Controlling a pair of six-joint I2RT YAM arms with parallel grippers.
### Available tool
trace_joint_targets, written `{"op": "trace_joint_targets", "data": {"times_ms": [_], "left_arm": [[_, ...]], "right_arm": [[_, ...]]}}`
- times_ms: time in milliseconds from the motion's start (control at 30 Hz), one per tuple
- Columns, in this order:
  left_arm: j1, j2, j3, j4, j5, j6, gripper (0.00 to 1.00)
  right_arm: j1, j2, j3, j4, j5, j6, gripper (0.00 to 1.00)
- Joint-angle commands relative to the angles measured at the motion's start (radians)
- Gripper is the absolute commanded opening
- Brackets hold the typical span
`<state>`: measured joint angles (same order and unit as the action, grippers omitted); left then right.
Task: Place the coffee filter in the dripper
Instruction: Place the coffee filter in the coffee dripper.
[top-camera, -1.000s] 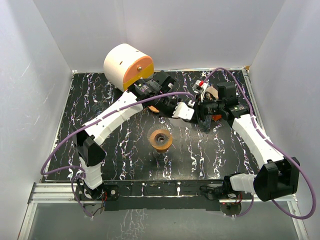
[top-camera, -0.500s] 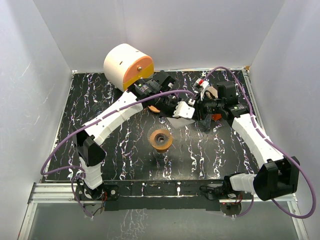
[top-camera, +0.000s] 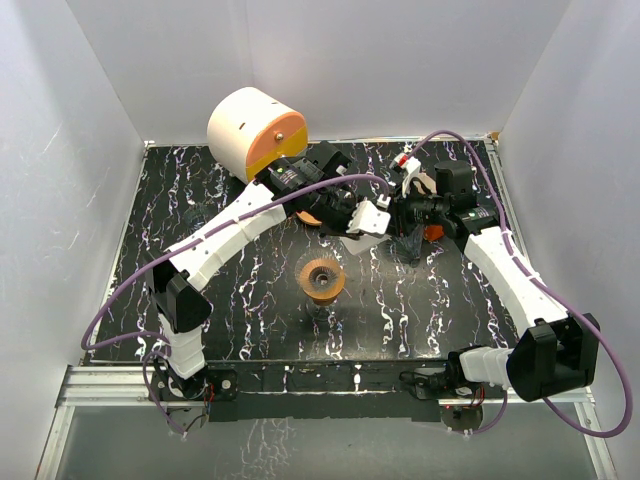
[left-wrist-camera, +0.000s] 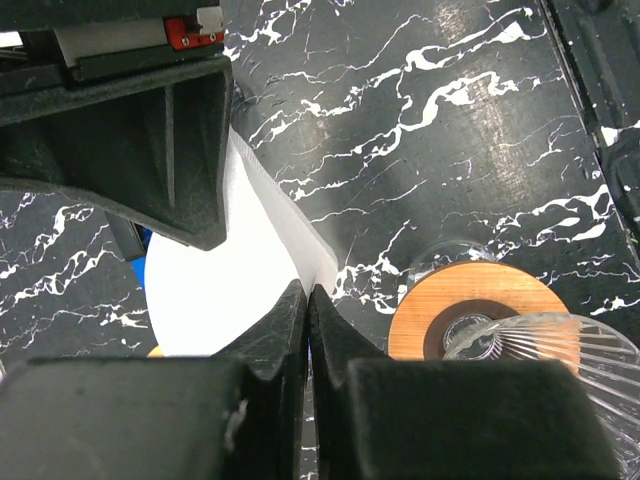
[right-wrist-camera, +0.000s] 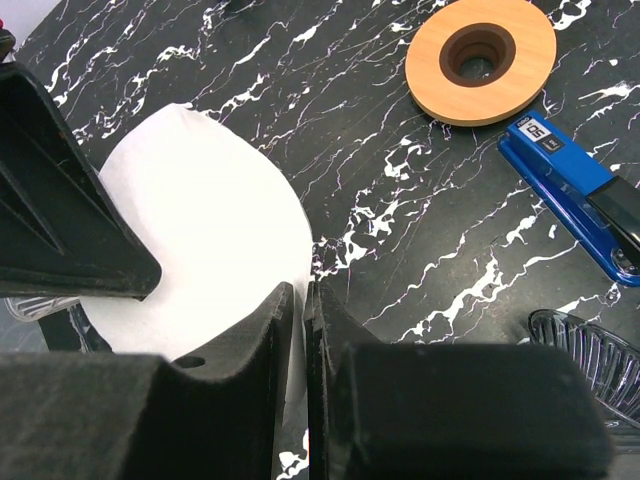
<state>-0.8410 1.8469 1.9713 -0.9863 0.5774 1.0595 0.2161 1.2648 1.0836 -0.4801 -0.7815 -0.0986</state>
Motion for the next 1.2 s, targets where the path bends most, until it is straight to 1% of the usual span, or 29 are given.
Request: {"op": "trace_joint_targets", "data": {"times_ms": [0, 167, 333, 633, 833, 1033, 1067, 1167], "left_arm": [[-0.005, -0.029, 0.027, 0.007, 0.067, -0.047, 0.00], [-0.006, -0.034, 0.025, 0.015, 0.081, -0.075, 0.00], [-0.005, -0.038, 0.013, 0.018, 0.076, -0.082, 0.00], [-0.006, -0.045, -0.002, 0.031, 0.051, -0.092, 0.00], [-0.006, -0.046, -0.002, 0.032, 0.066, -0.099, 0.00], [-0.005, -0.056, 0.000, 0.026, 0.092, -0.099, 0.00], [-0.006, -0.057, 0.002, 0.026, 0.093, -0.101, 0.01], [-0.004, -0.069, 0.004, 0.033, 0.096, -0.117, 0.10]], "right_arm": [[0.000, -0.024, 0.039, 0.060, 0.007, -0.016, 0.10], [0.000, -0.040, 0.032, 0.058, 0.040, -0.041, 0.10], [-0.001, -0.044, 0.033, 0.054, 0.038, -0.043, 0.09], [-0.001, -0.046, 0.031, 0.050, 0.053, -0.045, 0.04], [-0.003, -0.046, 0.028, 0.049, 0.045, -0.044, 0.00], [-0.004, -0.041, 0.034, 0.047, 0.013, -0.050, 0.00], [-0.004, -0.040, 0.036, 0.043, 0.007, -0.057, 0.00], [-0.004, -0.040, 0.045, 0.029, -0.013, -0.081, 0.00]]}}
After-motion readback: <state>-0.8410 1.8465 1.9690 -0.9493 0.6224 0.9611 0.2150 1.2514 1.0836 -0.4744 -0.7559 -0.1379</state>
